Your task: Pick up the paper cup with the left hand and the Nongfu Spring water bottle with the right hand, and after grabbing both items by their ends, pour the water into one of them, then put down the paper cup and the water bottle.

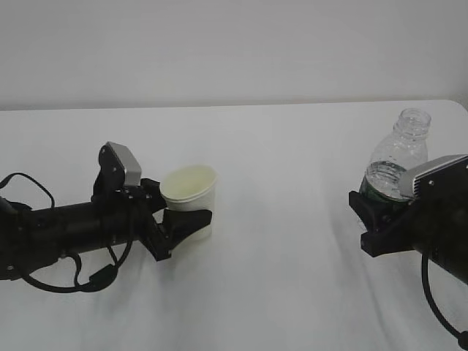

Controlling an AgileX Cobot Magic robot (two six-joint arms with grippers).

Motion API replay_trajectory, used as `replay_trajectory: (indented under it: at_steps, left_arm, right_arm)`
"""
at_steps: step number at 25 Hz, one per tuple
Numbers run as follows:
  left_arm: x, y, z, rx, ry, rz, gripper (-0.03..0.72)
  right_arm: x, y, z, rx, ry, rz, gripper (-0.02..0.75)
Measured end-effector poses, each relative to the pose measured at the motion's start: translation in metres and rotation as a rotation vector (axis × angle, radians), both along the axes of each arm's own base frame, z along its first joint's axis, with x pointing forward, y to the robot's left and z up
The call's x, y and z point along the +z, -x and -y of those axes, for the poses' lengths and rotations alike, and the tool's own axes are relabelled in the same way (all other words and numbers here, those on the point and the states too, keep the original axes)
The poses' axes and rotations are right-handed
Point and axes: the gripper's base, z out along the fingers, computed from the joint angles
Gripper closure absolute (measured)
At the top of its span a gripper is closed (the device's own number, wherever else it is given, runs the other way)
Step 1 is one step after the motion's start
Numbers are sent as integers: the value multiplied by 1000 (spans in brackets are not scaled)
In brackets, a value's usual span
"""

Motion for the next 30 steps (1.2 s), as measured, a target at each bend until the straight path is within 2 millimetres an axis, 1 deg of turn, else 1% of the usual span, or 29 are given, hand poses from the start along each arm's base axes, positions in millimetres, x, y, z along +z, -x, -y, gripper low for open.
replay_trajectory:
  at_steps: [5,11,18,20,25,30]
  left_arm:
    - [0,15,24,-97,-4,1,205]
    - [0,28,43,-175,-16,26,205]
    - [0,35,52,-218,-27,56,205]
    - [3,37,55,-227,-27,67,205]
    - [19,37,57,-234,-10,113,205]
    - [26,36,58,-233,-4,132,205]
  right_arm:
    - [0,1,-1,16,2,0,288]
    - [0,3,-6,80,13,3,288]
    - [0,4,-9,127,39,10,288]
    - [1,0,-11,148,48,15,288]
    - [4,-10,-15,180,71,28,288]
    - [7,-15,-16,189,73,43,288]
